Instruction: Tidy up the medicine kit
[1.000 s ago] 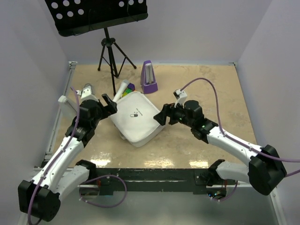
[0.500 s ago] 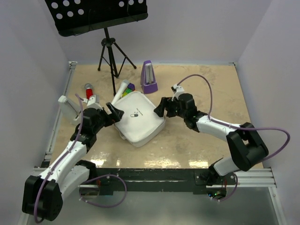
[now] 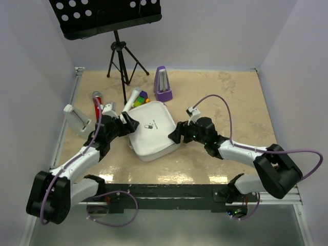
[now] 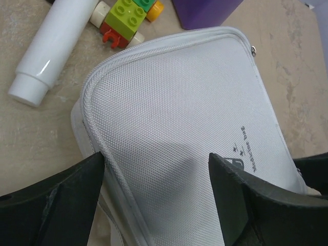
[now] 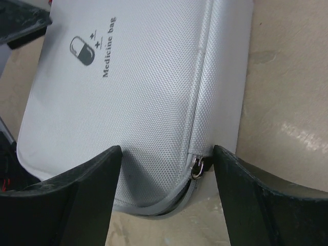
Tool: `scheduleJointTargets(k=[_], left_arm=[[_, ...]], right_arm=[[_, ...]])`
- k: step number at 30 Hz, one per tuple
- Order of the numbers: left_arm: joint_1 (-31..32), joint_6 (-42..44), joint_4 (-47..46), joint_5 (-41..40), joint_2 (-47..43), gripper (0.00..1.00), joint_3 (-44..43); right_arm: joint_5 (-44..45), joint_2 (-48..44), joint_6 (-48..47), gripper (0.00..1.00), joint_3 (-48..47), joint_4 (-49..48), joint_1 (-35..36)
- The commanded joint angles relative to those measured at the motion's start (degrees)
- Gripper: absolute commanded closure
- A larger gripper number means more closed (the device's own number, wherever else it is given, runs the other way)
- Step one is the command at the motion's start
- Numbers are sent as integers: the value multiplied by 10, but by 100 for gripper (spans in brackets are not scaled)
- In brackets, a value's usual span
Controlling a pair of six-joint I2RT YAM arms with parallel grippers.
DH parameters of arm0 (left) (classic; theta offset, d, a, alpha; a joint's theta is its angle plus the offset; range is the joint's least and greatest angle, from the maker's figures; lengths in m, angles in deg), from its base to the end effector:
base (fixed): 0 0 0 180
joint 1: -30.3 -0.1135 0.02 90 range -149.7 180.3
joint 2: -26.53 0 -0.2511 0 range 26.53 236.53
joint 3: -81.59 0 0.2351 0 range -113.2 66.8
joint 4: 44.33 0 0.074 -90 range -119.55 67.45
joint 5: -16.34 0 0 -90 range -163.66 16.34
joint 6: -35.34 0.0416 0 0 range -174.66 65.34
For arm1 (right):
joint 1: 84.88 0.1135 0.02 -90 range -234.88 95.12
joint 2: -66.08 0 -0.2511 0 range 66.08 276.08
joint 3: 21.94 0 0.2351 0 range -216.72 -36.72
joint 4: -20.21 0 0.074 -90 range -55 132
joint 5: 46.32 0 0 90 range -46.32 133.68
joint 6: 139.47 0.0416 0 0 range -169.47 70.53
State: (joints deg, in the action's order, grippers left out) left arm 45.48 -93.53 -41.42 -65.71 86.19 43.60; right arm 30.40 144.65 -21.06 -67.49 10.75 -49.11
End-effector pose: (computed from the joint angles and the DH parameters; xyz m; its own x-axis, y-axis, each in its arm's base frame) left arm 0.2073 -0.0622 0.1955 -0.5515 -0.4944 -0.6719 0.0445 0.7869 -0.6155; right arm 0.2154 0.1669 0.1857 -0.6372 0.1116 -0.7626 -0.4964 0.6975 0.5169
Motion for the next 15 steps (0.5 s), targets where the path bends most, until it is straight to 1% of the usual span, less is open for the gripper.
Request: scheduleJointTargets(k=[1, 3, 5, 8, 10, 12, 15], left_arm=[[76, 25, -15, 81, 75, 15, -56], [105, 28, -19, 76, 105, 15, -84], [117, 29, -32, 77, 128, 15, -99], [118, 34, -39, 68, 148, 15, -127], [117, 50, -3, 41, 142, 15, -160], [113, 68, 64, -8, 122, 12, -198], [103, 75, 179, -104, 70, 5, -225]], right_arm=[[-18, -47, 56, 26, 34, -58, 69], [-9, -71, 82, 26, 56, -65, 86], [2, -107, 98, 26, 69, -56, 98], [45, -173, 102, 22, 69, 12, 100], [76, -220, 104, 18, 52, 67, 100], [122, -257, 103, 13, 27, 113, 98], [175, -257, 81, 9, -35, 172, 91]])
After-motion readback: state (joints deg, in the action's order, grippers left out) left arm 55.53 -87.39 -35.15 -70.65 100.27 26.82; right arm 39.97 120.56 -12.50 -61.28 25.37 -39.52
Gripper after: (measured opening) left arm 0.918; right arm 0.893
